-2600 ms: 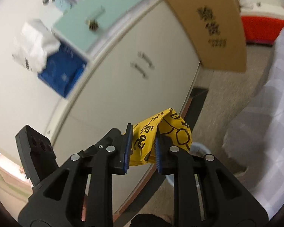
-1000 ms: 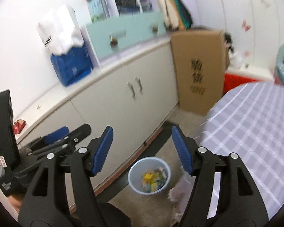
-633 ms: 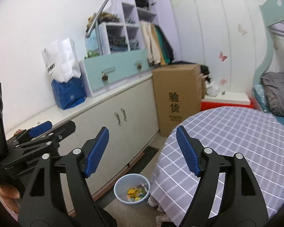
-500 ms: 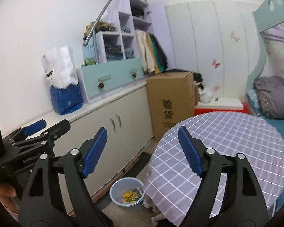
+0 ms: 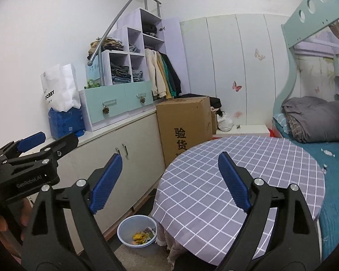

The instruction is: Collect trash

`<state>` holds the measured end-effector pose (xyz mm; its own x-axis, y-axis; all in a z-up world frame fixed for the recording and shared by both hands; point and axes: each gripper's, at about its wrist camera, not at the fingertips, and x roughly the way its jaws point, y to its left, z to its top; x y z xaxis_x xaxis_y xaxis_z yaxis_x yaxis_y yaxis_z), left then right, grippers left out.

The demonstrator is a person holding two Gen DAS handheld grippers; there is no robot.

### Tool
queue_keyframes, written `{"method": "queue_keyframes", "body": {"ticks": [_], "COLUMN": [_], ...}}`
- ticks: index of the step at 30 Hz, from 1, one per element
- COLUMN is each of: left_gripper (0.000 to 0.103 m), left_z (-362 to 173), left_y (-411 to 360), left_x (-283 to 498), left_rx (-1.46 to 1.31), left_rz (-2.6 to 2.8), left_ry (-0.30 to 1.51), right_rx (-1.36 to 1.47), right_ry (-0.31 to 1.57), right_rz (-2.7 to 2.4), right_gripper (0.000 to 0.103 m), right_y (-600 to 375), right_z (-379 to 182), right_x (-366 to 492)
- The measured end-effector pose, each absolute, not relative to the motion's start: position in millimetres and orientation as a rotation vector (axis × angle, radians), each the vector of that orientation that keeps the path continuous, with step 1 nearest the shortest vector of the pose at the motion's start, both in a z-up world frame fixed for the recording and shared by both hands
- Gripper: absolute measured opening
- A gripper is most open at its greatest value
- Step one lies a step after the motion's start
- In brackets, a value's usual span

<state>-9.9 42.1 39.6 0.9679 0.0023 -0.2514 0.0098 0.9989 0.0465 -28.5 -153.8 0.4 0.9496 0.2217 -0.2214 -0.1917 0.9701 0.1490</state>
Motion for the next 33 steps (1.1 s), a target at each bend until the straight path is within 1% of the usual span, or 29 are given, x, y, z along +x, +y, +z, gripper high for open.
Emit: {"method": "queue_keyframes", "body": {"ticks": [14,33], "left_gripper": [0.094,0.094], "left_z": [26.1,26.5], "left_y": [33.3,38.7], "left_x": [-9.1,-3.8], "left_rx": [0.071,0.066], "left_rz": [-0.012,0.002], "left_ry": [0.283,0.297], "right_rx": [0.136,0.139], "right_ry": [0.261,0.27], "right_rz": [0.202,0.206], "right_gripper": [0.086,0.086], "right_y": [-153.9,-152.5], "right_z": [-7.8,-12.1], "right_x": [-24.4,-23.6]}}
